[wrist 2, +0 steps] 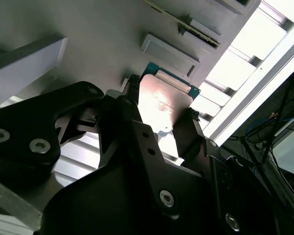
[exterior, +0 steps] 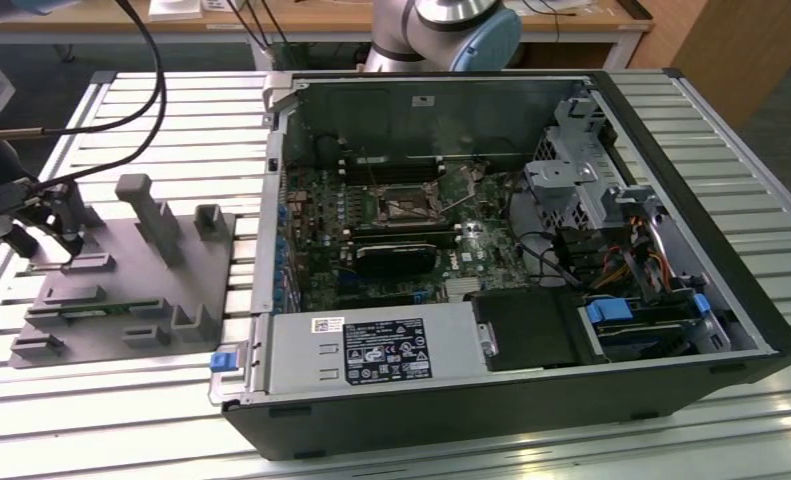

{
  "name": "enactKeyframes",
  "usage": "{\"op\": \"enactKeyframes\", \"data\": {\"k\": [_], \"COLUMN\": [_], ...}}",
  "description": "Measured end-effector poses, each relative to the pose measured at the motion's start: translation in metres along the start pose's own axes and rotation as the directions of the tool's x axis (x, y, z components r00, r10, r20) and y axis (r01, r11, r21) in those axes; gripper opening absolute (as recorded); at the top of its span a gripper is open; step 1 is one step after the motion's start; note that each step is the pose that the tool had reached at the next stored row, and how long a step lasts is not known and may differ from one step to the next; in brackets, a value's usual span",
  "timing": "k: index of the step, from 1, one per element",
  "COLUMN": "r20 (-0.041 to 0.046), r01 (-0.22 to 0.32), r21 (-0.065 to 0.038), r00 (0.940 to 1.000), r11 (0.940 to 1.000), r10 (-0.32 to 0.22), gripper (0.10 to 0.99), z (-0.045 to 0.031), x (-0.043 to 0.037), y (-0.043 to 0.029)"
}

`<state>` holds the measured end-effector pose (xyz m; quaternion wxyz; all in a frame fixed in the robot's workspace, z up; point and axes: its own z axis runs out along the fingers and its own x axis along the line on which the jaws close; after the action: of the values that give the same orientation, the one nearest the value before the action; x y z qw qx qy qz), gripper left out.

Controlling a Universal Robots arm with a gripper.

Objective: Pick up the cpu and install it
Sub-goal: 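Pick up the cpu and move it towards the insertion slot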

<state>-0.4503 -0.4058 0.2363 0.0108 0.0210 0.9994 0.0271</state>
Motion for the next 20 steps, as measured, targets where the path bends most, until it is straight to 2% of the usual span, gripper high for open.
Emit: {"op": "enactKeyframes", "data": {"k": [20], "r20": [-0.0002], "r01": [0.000], "r21": [-0.003], "r00": [1.0000], "r11": [1.0000], "r10": [0.000], "gripper": [0.529], "z": [-0.0058], "x": [-0.0001], "y": [0.0005]}}
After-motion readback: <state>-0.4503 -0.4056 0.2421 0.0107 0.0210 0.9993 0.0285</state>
